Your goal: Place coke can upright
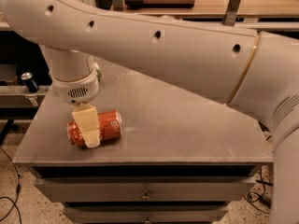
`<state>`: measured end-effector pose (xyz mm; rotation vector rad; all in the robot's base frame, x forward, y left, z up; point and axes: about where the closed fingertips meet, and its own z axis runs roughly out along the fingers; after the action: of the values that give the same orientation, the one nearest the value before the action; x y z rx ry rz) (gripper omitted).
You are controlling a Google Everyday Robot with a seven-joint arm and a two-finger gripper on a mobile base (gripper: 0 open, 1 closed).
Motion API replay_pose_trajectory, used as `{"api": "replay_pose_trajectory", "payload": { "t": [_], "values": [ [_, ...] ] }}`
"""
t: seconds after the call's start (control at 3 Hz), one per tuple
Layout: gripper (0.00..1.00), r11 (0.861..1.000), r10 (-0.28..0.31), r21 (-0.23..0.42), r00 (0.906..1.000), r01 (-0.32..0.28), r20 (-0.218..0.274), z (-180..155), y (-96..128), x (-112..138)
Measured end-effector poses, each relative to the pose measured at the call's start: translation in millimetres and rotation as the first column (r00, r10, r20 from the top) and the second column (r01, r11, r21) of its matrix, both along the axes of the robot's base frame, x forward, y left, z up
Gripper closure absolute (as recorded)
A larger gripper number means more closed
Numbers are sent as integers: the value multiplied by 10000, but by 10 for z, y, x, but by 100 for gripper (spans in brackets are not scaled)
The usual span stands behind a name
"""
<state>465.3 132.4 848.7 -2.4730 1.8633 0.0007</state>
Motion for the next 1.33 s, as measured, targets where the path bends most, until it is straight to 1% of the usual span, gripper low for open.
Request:
{"api": "replay_pose_trajectory", "payload": {
  "t": [0.67, 1.0, 1.33],
  "values": [
    [65, 9998, -172, -66, 9999, 172, -9, -2, -85, 32],
    [88, 9999, -111, -49, 9999, 111, -23, -6, -88, 3],
    [100, 10000, 21, -31, 10000, -21, -44, -1, -58, -20]
  ]
}}
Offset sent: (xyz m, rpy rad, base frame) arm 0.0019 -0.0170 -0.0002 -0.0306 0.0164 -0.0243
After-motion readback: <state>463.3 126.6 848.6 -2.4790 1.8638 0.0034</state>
